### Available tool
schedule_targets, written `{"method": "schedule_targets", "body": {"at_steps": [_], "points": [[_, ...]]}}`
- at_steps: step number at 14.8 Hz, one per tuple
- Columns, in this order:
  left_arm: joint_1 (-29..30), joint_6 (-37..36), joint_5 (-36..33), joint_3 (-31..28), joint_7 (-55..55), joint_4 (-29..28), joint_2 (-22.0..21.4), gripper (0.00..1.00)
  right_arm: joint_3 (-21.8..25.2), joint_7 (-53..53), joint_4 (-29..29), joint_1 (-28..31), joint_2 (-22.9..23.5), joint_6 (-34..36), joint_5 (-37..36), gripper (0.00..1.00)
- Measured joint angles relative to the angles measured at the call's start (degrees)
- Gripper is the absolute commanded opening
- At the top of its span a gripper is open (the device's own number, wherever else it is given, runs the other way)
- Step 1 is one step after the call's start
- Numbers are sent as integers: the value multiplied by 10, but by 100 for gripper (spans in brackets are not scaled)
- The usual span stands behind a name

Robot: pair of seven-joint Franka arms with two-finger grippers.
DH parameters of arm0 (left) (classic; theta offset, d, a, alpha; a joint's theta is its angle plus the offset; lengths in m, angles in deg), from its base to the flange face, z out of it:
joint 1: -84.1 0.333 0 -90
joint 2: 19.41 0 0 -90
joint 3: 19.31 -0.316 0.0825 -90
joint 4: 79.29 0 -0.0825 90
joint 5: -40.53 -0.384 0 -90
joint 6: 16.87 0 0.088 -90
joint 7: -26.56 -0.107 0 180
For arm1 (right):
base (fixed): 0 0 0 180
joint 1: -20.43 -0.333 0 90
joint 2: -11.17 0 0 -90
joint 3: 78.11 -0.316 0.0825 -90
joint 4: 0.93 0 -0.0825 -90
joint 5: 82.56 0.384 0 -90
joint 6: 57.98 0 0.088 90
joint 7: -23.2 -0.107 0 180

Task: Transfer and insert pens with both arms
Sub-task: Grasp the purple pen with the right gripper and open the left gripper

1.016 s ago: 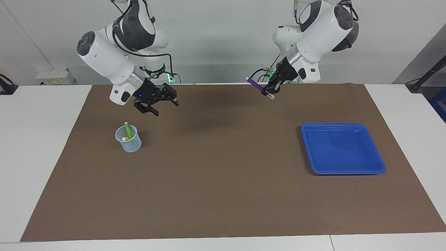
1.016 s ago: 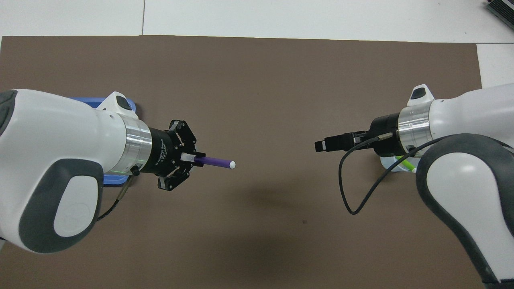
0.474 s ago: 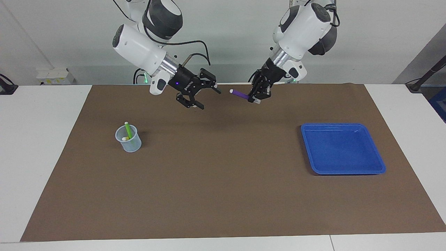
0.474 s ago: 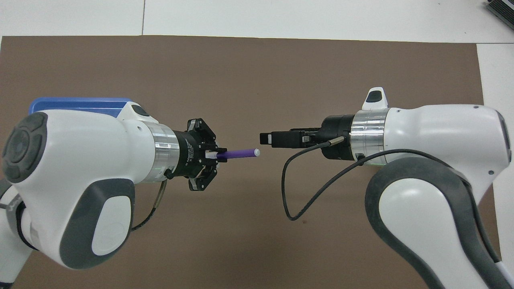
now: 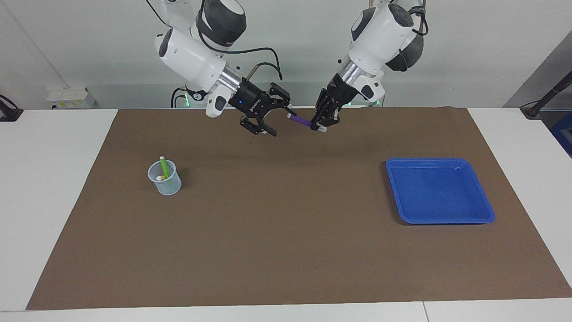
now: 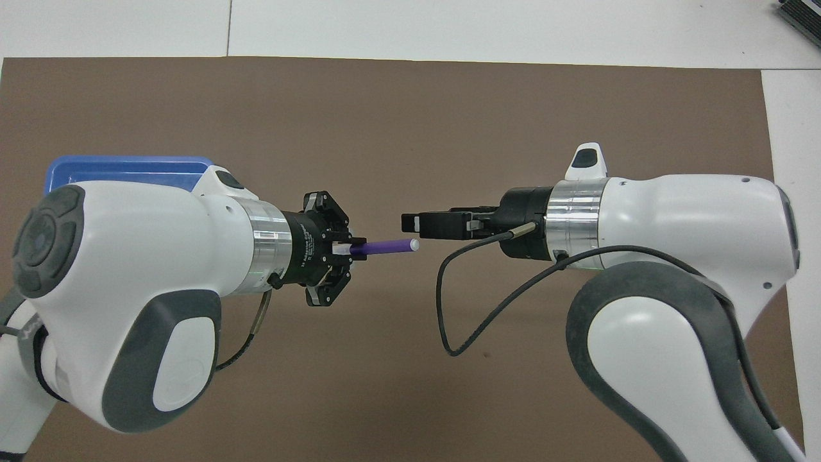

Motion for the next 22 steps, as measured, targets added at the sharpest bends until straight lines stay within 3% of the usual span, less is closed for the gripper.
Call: {"method": "schedule_targets", "body": {"at_steps": [2,5,10,13,14,15,22], "points": [[-1,9,0,0,0,0,0,0,0,-15,-1,-23,1,-27,0,90],[-2,15,0,0,0,-1,0,0,0,-26,-2,-42,1,-46,0,72],[-2,15,0,1,0,-3,0,0,1,-27,-11,-42,1,-46,0,55],[-3,15,0,1,0,-3,0,0,1,-27,-15,-42,1,-46,0,14],[-3,15,0,1,-1,-3,0,0,1,-27,-16,-42,1,-46,0,4],[-3,15,0,1,-1,-3,0,0,1,-26,-17,-42,1,-46,0,0],[-4,16,0,3,-1,-8,0,0,1,-27,-16,-43,1,-40,-7,0]]}}
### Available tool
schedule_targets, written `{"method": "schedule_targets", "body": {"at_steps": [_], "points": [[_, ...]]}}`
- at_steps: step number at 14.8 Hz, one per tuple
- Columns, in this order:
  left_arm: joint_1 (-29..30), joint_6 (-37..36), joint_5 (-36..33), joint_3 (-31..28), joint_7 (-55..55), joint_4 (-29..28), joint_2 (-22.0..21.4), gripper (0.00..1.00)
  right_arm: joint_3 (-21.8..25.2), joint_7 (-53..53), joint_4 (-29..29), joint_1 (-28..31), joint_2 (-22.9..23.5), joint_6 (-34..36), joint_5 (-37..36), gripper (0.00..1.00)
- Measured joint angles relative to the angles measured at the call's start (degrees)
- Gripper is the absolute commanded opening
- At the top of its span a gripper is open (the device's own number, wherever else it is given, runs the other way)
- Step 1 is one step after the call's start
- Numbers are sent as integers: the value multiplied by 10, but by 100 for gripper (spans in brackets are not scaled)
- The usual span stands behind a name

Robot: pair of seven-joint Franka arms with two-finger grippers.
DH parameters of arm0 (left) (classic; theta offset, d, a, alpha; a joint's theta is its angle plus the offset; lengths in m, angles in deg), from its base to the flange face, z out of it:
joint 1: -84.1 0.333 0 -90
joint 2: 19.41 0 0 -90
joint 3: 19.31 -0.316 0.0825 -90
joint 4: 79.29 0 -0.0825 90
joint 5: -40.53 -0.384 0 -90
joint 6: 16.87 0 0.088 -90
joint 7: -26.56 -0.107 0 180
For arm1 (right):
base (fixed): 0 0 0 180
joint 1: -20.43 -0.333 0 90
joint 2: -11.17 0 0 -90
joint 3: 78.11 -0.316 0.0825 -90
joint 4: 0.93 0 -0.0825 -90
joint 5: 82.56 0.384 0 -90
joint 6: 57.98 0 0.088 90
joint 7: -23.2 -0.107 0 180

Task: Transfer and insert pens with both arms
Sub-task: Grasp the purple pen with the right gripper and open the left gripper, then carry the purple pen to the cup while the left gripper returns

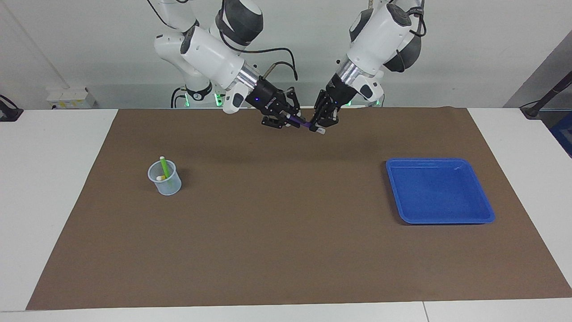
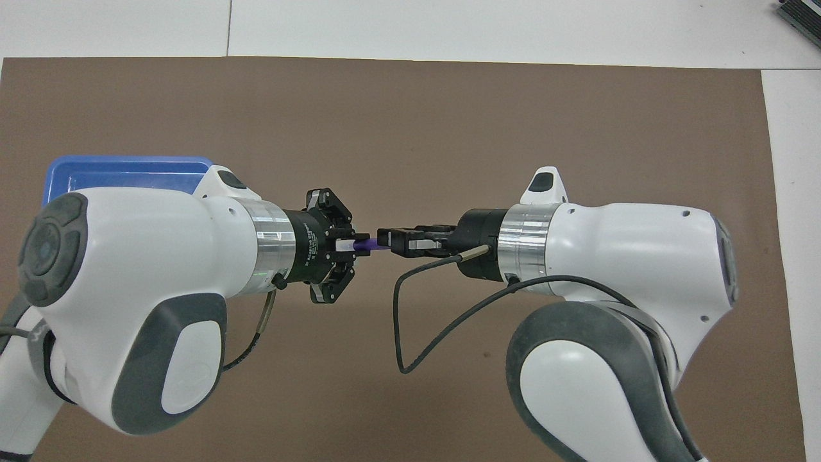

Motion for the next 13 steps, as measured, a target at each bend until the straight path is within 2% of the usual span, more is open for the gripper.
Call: {"method": "schedule_targets", "body": {"at_steps": [1,2,3,8,13], "points": [[0,0,0,1,0,-1,0,15,0,-2,0,0,0,5,-5,0],[-1,0,0,1,0,-2,0,63,1,-5,0,0,0,7,-7,0],[-1,0,0,1,-1,-3,0,100,1,-7,0,0,0,9,-14,0],[-1,0,-1,-2,-3,-2,-5,100,6,-8,-2,13,0,41,-66,0],[15,-19,-55,-14,-61,2,-12,100,8,-8,-2,61,0,86,-200,0]]}}
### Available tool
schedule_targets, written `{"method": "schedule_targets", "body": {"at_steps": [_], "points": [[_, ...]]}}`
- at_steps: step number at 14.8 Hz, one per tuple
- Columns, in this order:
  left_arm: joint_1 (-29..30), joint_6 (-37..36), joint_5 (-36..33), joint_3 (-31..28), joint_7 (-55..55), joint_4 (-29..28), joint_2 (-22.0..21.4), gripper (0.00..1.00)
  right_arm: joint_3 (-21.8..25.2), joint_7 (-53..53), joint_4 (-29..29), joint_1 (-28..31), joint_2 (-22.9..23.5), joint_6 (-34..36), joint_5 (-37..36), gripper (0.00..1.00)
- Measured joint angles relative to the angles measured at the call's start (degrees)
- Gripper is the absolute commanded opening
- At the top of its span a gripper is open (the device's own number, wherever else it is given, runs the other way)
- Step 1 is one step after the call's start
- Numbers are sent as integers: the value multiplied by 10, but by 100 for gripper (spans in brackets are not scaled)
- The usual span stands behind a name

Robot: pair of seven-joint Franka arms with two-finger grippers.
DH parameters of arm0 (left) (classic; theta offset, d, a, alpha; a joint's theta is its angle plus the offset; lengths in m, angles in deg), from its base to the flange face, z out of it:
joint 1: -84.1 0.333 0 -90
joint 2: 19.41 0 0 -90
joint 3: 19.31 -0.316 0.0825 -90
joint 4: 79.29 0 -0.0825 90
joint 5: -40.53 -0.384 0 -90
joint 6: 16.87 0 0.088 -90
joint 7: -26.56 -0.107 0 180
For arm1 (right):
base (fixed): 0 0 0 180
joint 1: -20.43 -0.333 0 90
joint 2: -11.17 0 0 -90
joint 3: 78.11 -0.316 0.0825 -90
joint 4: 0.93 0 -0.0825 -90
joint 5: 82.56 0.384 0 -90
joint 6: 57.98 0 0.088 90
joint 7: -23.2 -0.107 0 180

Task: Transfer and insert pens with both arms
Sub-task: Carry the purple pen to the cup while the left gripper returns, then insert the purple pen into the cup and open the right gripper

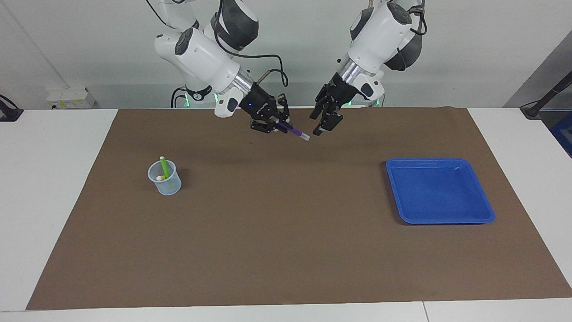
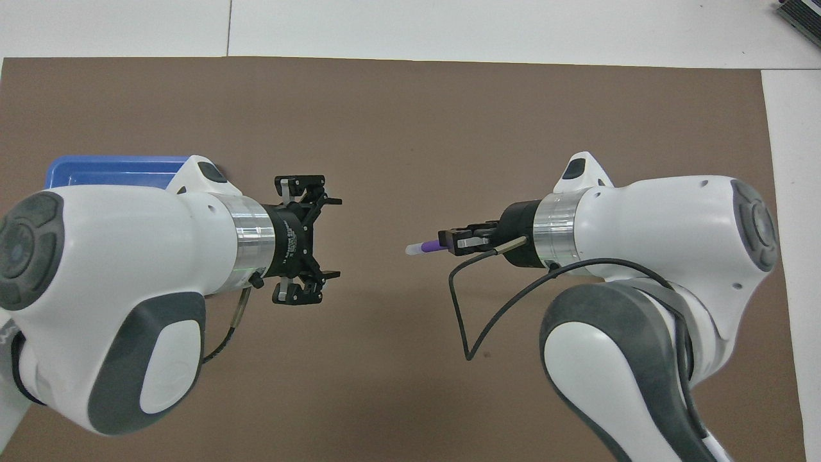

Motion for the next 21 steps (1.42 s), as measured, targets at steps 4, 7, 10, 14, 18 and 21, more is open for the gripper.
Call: {"method": "schedule_targets", "body": {"at_steps": [4,7,10,14,18,21], "points": [[71,-97,-4,-6,-174,26,-6,100,2,0,0,47,-1,38,-117,0],[132,-149,-5,-9,-286,40,-7,100,3,0,0,84,-10,69,-216,0],[184,-205,-46,-13,-445,42,-7,100,4,15,1,127,-17,97,-288,0],[237,-235,-106,-16,-640,47,-8,100,4,81,-2,186,-19,104,-322,0],[259,-248,-128,-25,-784,48,-9,100,4,103,-26,210,-24,95,-346,0],[259,-251,-132,-27,-795,44,-13,100,4,103,-52,214,-32,74,-365,0]]}}
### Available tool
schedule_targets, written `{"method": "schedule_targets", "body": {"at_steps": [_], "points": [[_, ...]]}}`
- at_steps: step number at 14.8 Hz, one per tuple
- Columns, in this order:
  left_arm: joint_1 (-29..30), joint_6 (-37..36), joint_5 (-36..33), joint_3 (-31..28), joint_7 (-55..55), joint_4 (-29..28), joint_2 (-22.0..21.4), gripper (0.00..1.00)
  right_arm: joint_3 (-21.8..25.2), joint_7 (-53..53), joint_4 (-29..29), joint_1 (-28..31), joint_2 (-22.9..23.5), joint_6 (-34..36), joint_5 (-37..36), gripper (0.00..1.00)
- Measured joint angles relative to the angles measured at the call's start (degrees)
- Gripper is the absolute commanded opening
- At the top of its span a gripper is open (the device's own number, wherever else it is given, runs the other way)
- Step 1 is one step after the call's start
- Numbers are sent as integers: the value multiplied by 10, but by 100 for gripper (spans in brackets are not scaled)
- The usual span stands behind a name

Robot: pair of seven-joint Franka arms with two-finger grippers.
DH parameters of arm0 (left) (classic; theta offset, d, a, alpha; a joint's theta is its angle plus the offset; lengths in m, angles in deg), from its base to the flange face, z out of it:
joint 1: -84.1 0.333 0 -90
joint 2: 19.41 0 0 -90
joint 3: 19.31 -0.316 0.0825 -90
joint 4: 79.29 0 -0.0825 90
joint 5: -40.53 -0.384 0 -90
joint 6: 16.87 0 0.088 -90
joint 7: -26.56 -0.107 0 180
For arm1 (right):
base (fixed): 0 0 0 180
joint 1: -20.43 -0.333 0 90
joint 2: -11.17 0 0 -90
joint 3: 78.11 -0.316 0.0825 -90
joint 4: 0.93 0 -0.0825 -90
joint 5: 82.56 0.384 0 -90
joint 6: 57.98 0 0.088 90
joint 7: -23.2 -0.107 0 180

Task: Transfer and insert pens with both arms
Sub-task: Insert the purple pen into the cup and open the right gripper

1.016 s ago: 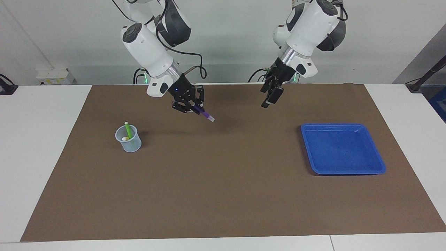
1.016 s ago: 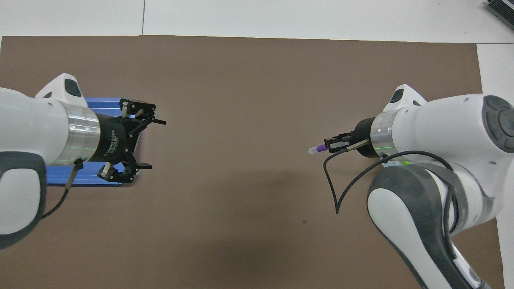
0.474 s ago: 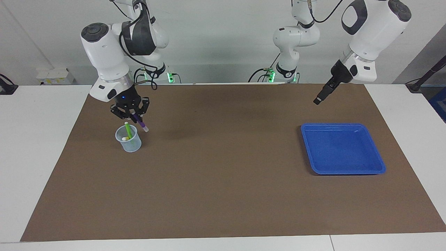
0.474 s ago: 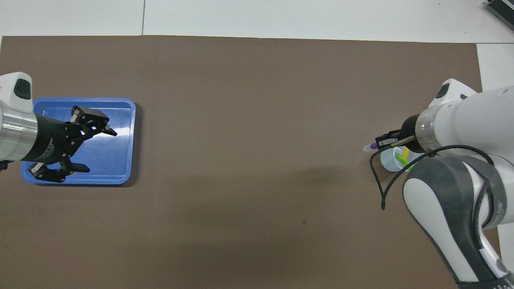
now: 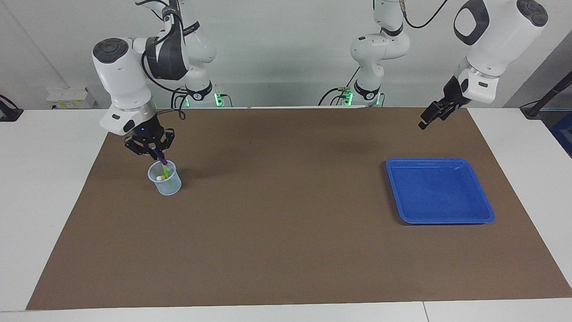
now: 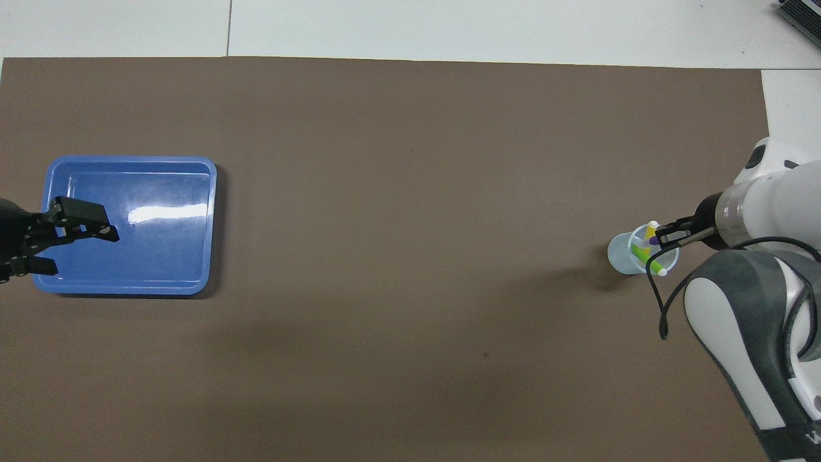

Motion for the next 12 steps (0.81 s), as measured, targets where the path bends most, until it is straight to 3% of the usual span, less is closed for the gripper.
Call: {"method": "schedule_targets", "body": {"at_steps": [6,12], "points": [[-1,9,-18,-19,-81,1,7,100,0,15,-44,21,-13,-29,-3,0],[-4,6,-66,-15,-144,94,108,100,0,15,-87,27,-14,-93,-3,0]]}}
